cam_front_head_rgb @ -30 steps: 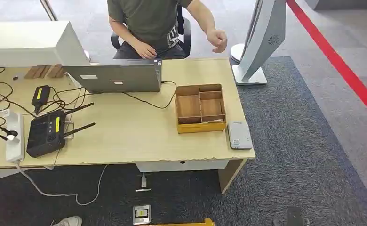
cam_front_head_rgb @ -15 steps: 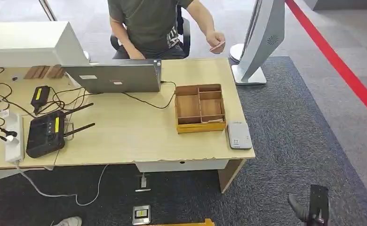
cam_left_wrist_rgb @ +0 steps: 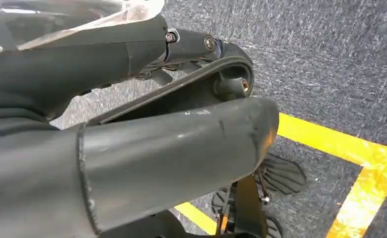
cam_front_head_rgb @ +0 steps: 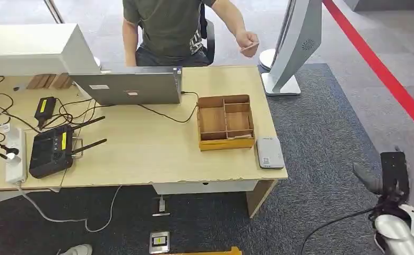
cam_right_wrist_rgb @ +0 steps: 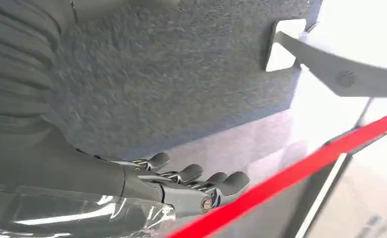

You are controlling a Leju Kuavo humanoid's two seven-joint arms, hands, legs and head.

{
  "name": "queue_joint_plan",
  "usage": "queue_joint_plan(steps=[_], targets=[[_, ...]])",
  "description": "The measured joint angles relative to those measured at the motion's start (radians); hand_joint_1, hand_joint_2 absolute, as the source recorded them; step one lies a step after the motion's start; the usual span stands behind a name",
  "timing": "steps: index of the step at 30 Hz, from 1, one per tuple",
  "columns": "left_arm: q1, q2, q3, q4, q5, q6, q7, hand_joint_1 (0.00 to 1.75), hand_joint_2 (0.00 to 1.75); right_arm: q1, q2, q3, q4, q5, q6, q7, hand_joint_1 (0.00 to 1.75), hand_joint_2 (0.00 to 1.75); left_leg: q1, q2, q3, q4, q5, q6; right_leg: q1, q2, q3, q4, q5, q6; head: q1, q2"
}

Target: Pass the card to the sensor for recognition and then transmit it.

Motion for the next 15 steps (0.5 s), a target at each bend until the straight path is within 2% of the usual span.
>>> queue_joint_plan(steps=[2, 9, 10, 13, 15], targets=[[0.000, 0.002, -0.010, 0.000, -0.012, -0.007, 0.003, 0.00, 0.00, -0.033, -0.029, -0.010, -0.045, 0.105, 0.065, 0.058, 0.00, 1.75, 0.000, 0.000, 0.000, 0.000, 0.000, 0.000, 0.000, 0.000, -0.001, 0.000, 0.000, 0.000, 0.000, 0.000], [-0.004, 0.008, -0.039, 0.000, -0.045, -0.029, 0.003, 0.00, 0.00, -0.189, -0.091, -0.010, -0.136, 0.380, 0.205, 0.149, 0.00, 1.75, 0.000, 0.000, 0.000, 0.000, 0.000, -0.001, 0.000, 0.000, -0.001, 0.001, 0.000, 0.000, -0.001, 0.000], [-0.005, 0.010, -0.043, 0.000, -0.050, -0.032, 0.001, 0.00, 0.00, -0.213, -0.095, -0.004, -0.148, 0.449, 0.219, 0.169, 0.00, 1.75, 0.000, 0.000, 0.000, 0.000, 0.001, -0.001, 0.000, 0.000, -0.001, 0.001, 0.000, 0.000, -0.001, 0.000], [-0.008, 0.011, -0.059, 0.000, -0.067, -0.042, -0.004, 0.00, 0.00, -0.269, -0.108, 0.034, -0.176, 0.775, 0.284, 0.247, 0.00, 1.75, 0.000, 0.000, 0.000, 0.000, 0.001, -0.001, 0.001, 0.000, -0.001, 0.001, 0.000, 0.000, -0.002, 0.000], [-0.010, 0.012, -0.067, 0.000, -0.074, -0.046, -0.008, 0.00, 0.00, -0.290, -0.115, 0.062, -0.192, 0.933, 0.325, 0.275, 0.00, 1.75, 0.001, -0.001, 0.000, 0.000, 0.001, -0.001, 0.001, -0.001, 0.000, 0.001, 0.000, 0.000, -0.002, 0.000]])
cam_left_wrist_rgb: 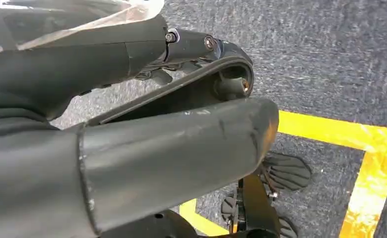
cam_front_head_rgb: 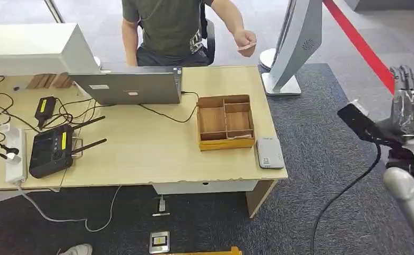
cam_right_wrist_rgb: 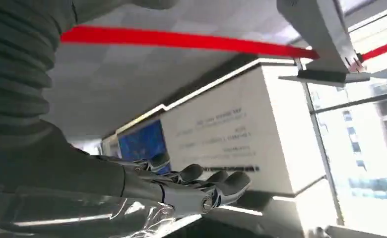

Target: Pass the card to the sensor for recognition and then transmit it.

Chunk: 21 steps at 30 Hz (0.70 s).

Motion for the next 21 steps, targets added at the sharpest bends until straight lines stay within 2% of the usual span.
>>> queue_joint_plan(steps=[4, 6, 10, 15, 21], targets=[[-0.002, 0.000, -0.019, 0.000, -0.012, -0.006, -0.018, 0.00, 0.00, -0.038, 0.005, 0.053, -0.012, 0.178, 0.076, 0.004, 0.00, 1.75, 0.000, 0.000, -0.001, 0.000, 0.000, 0.000, 0.000, 0.000, 0.000, 0.000, 0.000, 0.000, 0.000, 0.000], [-0.004, 0.000, -0.026, 0.000, -0.016, -0.012, -0.026, 0.00, 0.00, -0.054, 0.022, 0.076, -0.012, 0.191, 0.120, 0.002, 0.00, 1.75, 0.000, 0.000, 0.000, 0.000, 0.000, 0.000, 0.000, 0.000, 0.000, 0.000, 0.000, 0.000, 0.000, 0.000], [-0.003, 0.000, -0.040, 0.000, -0.017, -0.013, -0.028, 0.00, 0.00, -0.071, 0.043, 0.104, -0.012, 0.201, 0.144, 0.001, 0.00, 1.75, 0.000, -0.001, -0.001, 0.000, 0.000, 0.000, 0.000, -0.001, 0.000, 0.000, 0.000, 0.000, 0.000, 0.000], [-0.005, 0.000, -0.047, 0.000, -0.016, -0.013, -0.022, 0.00, 0.00, -0.114, 0.077, 0.144, -0.002, 0.249, 0.209, 0.010, 0.00, 1.75, 0.000, 0.000, -0.001, 0.000, 0.000, 0.000, 0.000, -0.001, -0.001, 0.000, 0.000, 0.000, 0.000, 0.000], [-0.006, 0.000, -0.048, 0.000, -0.001, -0.013, -0.010, 0.00, 0.00, -0.199, 0.135, 0.203, 0.038, 0.270, 0.229, 0.020, 0.00, 1.75, 0.000, 0.000, -0.001, 0.000, 0.000, 0.000, 0.000, -0.001, -0.001, 0.001, 0.000, 0.000, 0.000, 0.000]])
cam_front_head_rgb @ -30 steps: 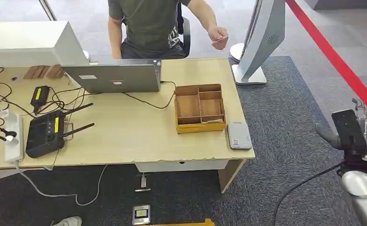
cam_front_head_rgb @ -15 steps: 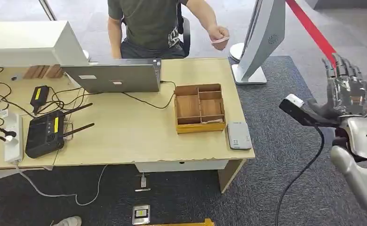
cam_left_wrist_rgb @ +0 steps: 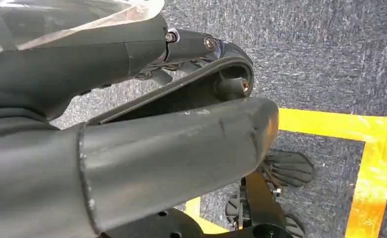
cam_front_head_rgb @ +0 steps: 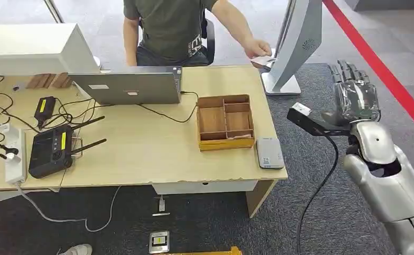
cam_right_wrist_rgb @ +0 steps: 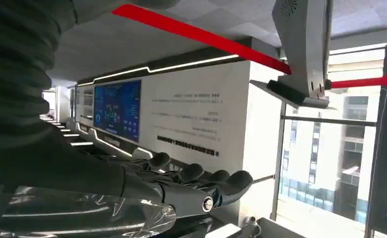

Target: Pass the card to the sensor for recognition and then transmit it.

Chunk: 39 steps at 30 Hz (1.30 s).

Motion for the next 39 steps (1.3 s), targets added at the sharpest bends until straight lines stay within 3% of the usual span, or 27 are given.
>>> queue_joint_plan(steps=[9, 16, 17, 21, 22, 31, 39], targets=[[0.000, 0.000, 0.000, 0.000, 0.012, 0.000, 0.000, 0.00, 0.00, -0.090, 0.071, 0.074, 0.090, -0.019, -0.014, 0.000, 0.00, 1.75, 0.000, -0.001, -0.001, 0.000, 0.000, 0.000, 0.000, 0.000, -0.001, 0.000, 0.000, 0.000, 0.000, 0.000], [-0.002, 0.000, 0.000, 0.000, 0.027, 0.010, 0.003, 0.00, 0.00, -0.197, 0.154, 0.158, 0.224, -0.040, -0.083, -0.013, 0.00, 1.75, 0.000, 0.000, -0.001, 0.000, 0.001, -0.001, 0.001, 0.000, -0.001, 0.001, 0.000, 0.000, 0.000, 0.000], [-0.003, 0.000, 0.000, 0.000, 0.030, 0.012, 0.006, 0.00, 0.00, -0.208, 0.165, 0.169, 0.246, -0.048, -0.091, -0.018, 0.00, 0.00, 0.000, 0.000, -0.001, 0.000, 0.001, -0.001, 0.001, 0.000, -0.001, 0.001, 0.000, 0.000, 0.000, 0.000], [-0.003, 0.000, 0.000, 0.000, 0.043, 0.013, 0.009, 0.00, 0.00, -0.246, 0.216, 0.218, 0.325, -0.061, -0.129, -0.040, 0.00, 0.00, 0.001, 0.000, -0.001, 0.000, 0.001, -0.001, 0.001, 0.000, -0.001, 0.001, 0.000, 0.000, -0.001, 0.000], [-0.003, 0.000, 0.000, 0.000, 0.044, 0.013, 0.009, 0.00, 0.00, -0.251, 0.226, 0.227, 0.342, -0.062, -0.135, -0.043, 0.00, 1.75, 0.001, -0.001, -0.001, 0.000, 0.001, -0.001, 0.002, -0.001, -0.001, 0.001, 0.000, 0.000, 0.000, 0.000], [-0.001, 0.000, 0.000, 0.000, 0.050, 0.015, 0.009, 0.00, 0.00, -0.280, 0.284, 0.282, 0.450, -0.076, -0.159, -0.040, 0.00, 1.75, 0.002, -0.001, -0.001, 0.000, 0.001, -0.001, 0.002, -0.001, -0.002, 0.001, 0.000, 0.000, -0.001, 0.000], [0.000, 0.000, 0.000, 0.000, 0.053, 0.016, 0.003, 0.00, 0.00, -0.286, 0.304, 0.305, 0.497, -0.082, -0.176, -0.036, 0.00, 1.75, 0.002, -0.001, -0.001, 0.000, 0.001, -0.001, 0.002, -0.001, -0.002, 0.001, 0.000, 0.000, -0.001, 0.000]])
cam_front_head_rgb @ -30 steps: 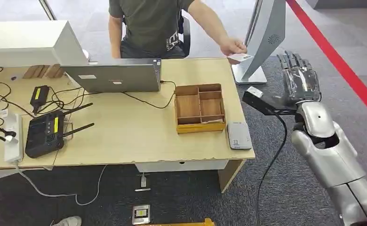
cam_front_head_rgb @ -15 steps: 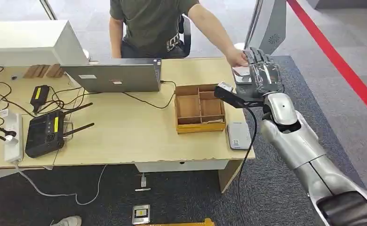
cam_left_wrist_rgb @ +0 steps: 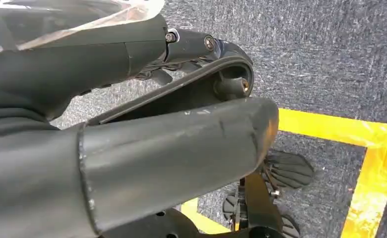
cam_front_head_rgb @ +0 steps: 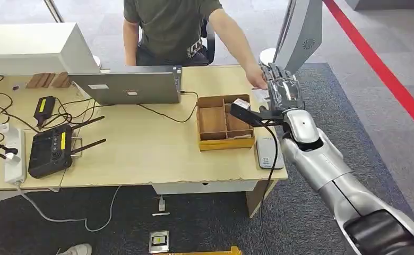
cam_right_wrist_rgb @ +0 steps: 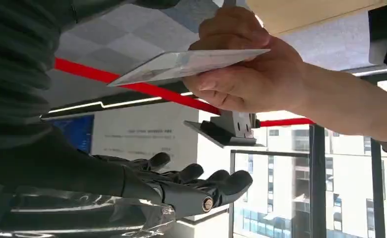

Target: Pass the card to the sensor for recognition and then transmit it.

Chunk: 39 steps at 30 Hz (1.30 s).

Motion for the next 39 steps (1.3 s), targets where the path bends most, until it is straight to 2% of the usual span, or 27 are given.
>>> queue_joint_plan(steps=[11, 12, 20, 39], targets=[[0.002, 0.000, 0.000, 0.000, 0.000, -0.003, -0.003, 0.00, 0.00, 0.000, -0.002, 0.016, 0.029, 0.003, -0.008, 0.003, 0.02, 1.75, 0.000, 0.000, 0.000, 0.000, 0.000, 0.000, 0.000, 0.000, 0.000, 0.000, 0.000, 0.000, 0.000, 0.000], [0.002, 0.000, 0.000, 0.000, 0.000, -0.004, -0.003, 0.00, 0.00, 0.000, -0.002, 0.018, 0.030, 0.003, -0.008, 0.003, 1.75, 1.75, 0.000, 0.000, 0.000, 0.000, 0.000, 0.000, 0.000, 0.000, 0.000, 0.000, 0.000, 0.000, 0.000, 0.000], [0.002, 0.000, 0.000, 0.000, 0.001, -0.005, -0.007, 0.00, 0.00, 0.001, -0.009, 0.018, 0.035, -0.002, -0.048, 0.000, 1.75, 1.75, 0.000, 0.000, 0.000, 0.000, 0.000, 0.000, 0.000, 0.000, 0.000, 0.000, 0.000, 0.000, 0.000, 0.000], [0.002, 0.000, 0.000, 0.000, 0.004, -0.006, -0.009, 0.00, 0.00, 0.010, -0.013, 0.018, 0.035, -0.002, -0.054, -0.005, 1.75, 1.75, 0.000, 0.001, 0.000, 0.000, 0.000, 0.000, 0.000, 0.000, 0.000, 0.000, 0.000, 0.000, 0.000, 0.000]])
